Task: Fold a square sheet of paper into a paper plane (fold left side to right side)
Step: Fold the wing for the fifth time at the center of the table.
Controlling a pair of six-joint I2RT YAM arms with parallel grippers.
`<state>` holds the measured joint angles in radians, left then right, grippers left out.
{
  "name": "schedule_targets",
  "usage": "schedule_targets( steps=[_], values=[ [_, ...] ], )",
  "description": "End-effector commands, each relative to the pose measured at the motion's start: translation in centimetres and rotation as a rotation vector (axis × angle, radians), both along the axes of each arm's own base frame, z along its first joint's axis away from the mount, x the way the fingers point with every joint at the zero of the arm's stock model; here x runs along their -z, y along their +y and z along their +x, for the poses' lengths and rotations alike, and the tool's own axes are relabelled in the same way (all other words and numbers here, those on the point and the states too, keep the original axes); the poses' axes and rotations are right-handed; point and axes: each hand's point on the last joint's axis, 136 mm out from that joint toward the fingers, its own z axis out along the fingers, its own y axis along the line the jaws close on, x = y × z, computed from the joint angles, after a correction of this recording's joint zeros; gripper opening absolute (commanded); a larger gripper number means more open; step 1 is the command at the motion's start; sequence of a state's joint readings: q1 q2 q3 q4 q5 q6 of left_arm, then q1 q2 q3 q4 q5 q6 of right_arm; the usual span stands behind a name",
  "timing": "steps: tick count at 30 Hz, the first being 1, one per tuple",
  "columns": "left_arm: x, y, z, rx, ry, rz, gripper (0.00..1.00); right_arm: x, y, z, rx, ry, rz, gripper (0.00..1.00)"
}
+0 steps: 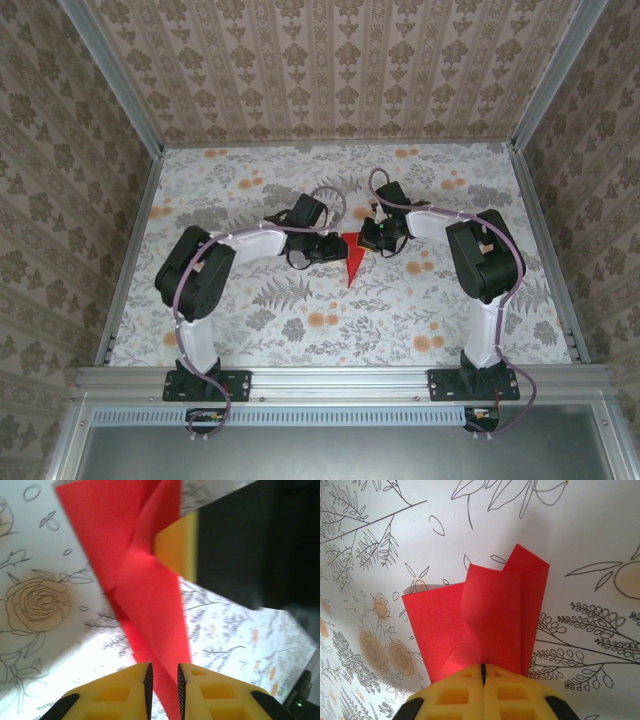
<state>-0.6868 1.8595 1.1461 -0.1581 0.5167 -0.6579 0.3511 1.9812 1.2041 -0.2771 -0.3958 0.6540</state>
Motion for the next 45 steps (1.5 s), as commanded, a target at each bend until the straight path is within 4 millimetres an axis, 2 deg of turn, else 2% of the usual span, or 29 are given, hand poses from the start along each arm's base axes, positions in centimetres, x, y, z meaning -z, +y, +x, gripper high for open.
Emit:
schedule_targets(
  steps=[1,6,13,30,45],
  values=[
    [-2.4,-0.8,-1.2,0.040,0.004,-0.052,0.22,3.6,-2.4,-3.4,0.013,0.140,-0.111,0.05],
    [-3.1,-2.6,-2.4,0.065,0.041,-0.130,0.22,3.3,-2.3,-3.2,0.008,0.134,-0.110,0.05],
    [-1.8,-4.0,-3.7,0.108,0.100,-0.142,0.22,3.4,-2.2,-3.3,0.000,0.139,-0.106,0.05],
    [3.5,-2.9,-5.7,0.082,0.183,-0.019,0.23,3.3,-2.1,-3.3,-0.006,0.138,-0.107,0.05],
    [5.2,-3.0,-6.9,0.081,0.229,0.001,0.23,3.1,-1.8,-3.2,-0.017,0.130,-0.097,0.05]
  ],
)
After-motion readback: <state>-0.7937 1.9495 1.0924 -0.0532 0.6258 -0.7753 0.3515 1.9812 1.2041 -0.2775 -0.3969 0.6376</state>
